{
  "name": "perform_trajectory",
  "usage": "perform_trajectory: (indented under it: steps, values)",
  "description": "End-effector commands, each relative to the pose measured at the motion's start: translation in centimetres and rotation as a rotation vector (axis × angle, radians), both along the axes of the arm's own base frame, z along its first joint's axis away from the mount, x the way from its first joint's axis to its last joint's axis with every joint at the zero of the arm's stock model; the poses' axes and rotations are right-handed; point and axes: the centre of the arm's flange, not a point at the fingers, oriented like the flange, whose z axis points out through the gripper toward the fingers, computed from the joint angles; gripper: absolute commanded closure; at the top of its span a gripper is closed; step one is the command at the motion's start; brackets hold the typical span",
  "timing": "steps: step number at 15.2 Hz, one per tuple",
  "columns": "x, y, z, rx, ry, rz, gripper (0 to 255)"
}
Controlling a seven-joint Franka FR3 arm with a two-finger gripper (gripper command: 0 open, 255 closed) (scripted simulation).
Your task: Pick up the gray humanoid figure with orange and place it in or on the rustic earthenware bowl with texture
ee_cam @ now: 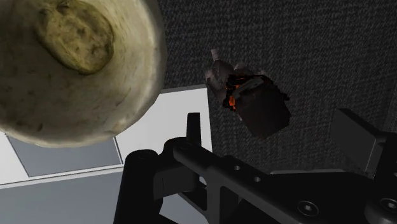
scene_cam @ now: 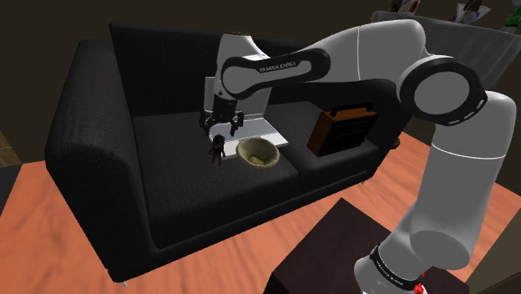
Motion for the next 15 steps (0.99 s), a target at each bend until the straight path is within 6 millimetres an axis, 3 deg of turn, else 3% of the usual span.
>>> perform_trajectory:
  steps: [1, 4, 11, 12, 15]
  values:
    - [0.2, 0.1, -1.0, 0.000, 0.000, 0.000, 0]
    - [0.3, 0.2, -2.4, 0.000, 0.000, 0.000, 0]
    - [0.3, 0.2, -2.4, 0.000, 0.000, 0.000, 0]
    - [0.3, 0.2, -2.4, 0.000, 0.000, 0.000, 255]
    - [0.3, 0.2, -2.4, 0.000, 0.000, 0.000, 255]
